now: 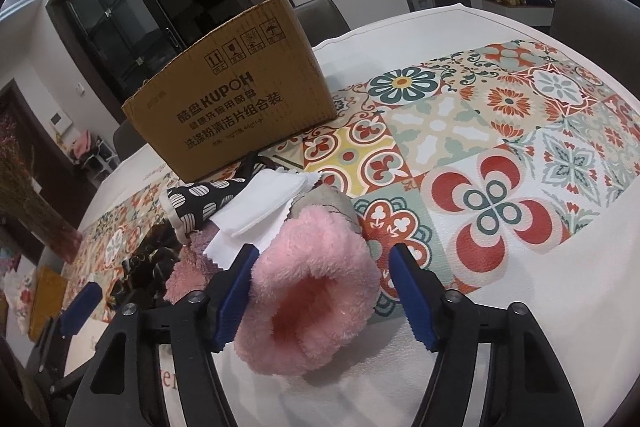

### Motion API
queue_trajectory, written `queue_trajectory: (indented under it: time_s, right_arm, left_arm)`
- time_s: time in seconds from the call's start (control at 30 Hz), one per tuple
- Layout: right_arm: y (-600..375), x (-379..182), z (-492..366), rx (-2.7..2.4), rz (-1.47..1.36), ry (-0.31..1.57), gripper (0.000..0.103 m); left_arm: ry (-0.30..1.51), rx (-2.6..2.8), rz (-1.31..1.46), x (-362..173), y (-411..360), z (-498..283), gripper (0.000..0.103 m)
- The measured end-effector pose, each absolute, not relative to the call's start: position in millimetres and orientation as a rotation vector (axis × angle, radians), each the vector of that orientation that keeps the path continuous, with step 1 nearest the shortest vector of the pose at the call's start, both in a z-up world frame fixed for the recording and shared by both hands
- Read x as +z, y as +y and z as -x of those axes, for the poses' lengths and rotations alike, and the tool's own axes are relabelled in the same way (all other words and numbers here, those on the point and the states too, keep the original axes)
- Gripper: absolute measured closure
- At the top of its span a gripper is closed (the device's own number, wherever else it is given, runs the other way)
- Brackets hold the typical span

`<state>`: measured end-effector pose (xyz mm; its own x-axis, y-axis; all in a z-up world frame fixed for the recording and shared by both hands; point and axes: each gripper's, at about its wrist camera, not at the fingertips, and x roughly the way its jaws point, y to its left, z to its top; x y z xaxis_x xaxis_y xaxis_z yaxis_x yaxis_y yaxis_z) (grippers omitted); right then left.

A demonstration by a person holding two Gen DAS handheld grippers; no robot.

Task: Organize soft objects
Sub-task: 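Close the right gripper on the pink fuzzy slipper while the left gripper approaches the dark scarf, then close the left gripper on the dark patterned scarf while the right gripper holds the slipper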

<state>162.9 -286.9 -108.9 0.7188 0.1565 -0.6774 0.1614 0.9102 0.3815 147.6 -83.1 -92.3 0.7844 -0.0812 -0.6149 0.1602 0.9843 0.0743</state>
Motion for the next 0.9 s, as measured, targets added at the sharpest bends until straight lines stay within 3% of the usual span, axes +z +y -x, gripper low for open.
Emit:
queue_trajectory:
  time_s: [0.13,0.2,0.4,0.73,0.9]
  right_arm:
    - [-284,-111,-163,0.018,-0.447,0.785,0.046]
    - [-283,-111,-164,0.024,-0.437,0.788,0.056]
    - [-275,-107,-163,0.020,-0.381,0.796,0.073]
    - [-238,-65,-143,0.032,-0.202,0.701,0.075]
    - [-221,-61,-140,0.057,-0.155,0.705,0.075]
  left_arm:
    - [0.667,-0.130,-0.118,-95,-82,-148,0.023]
    - [0.669,-0.128,-0.120,-95,-81,-148,0.023]
    - [0.673,-0.122,-0.099,-96,-75,-146,0.023]
    - [0.674,-0.091,-0.021,-93,-44,-142,0.023]
    - [0.714,-0.102,0.027,-101,-29,-144,0.028]
